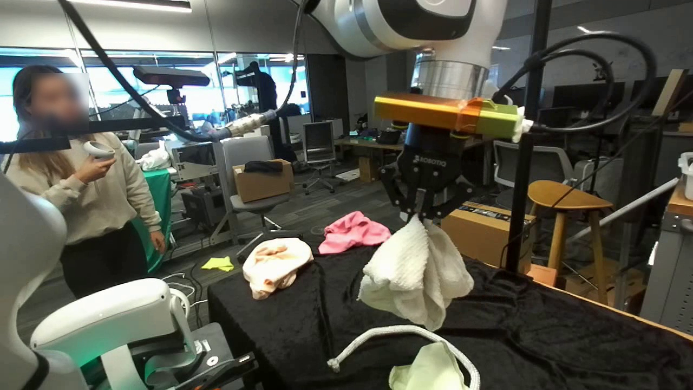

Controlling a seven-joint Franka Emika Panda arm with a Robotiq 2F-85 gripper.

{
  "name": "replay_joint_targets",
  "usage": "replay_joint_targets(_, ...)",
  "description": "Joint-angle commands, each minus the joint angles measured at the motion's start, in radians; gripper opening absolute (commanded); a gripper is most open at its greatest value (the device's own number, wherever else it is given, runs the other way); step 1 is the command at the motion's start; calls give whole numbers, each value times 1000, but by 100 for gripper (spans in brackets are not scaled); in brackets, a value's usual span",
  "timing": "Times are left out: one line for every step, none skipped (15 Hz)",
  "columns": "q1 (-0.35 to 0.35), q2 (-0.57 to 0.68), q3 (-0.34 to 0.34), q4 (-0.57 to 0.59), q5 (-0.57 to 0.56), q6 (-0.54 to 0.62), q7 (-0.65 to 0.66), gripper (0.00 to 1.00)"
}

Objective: Pile the white rope, towels, t-shirts and radish together on the right side of the table

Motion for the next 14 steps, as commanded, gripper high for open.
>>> replay_joint_targets(64,-36,-12,-50,-18,-20,-24,7)
replay_joint_targets(75,-35,-10,-54,-20,-19,-18,7)
replay_joint_targets(85,-29,-9,-59,-25,-10,-12,7)
replay_joint_targets(93,-28,-9,-63,-25,-9,-10,34)
replay_joint_targets(98,-28,-9,-65,-29,-6,-1,35)
replay_joint_targets(102,-24,-9,-65,-31,-2,5,42)
replay_joint_targets(105,-21,-10,-63,-33,-4,8,49)
replay_joint_targets(107,-21,-10,-62,-34,-5,8,56)
replay_joint_targets(108,-19,-10,-60,-35,-2,13,64)
replay_joint_targets(108,-17,-10,-59,-36,3,22,71)
replay_joint_targets(109,-15,-10,-56,-35,5,24,80)
replay_joint_targets(110,-13,-9,-53,-34,13,29,87)
replay_joint_targets(111,-9,-7,-50,-31,23,36,93)
replay_joint_targets(114,-1,-3,-43,-30,34,53,100)
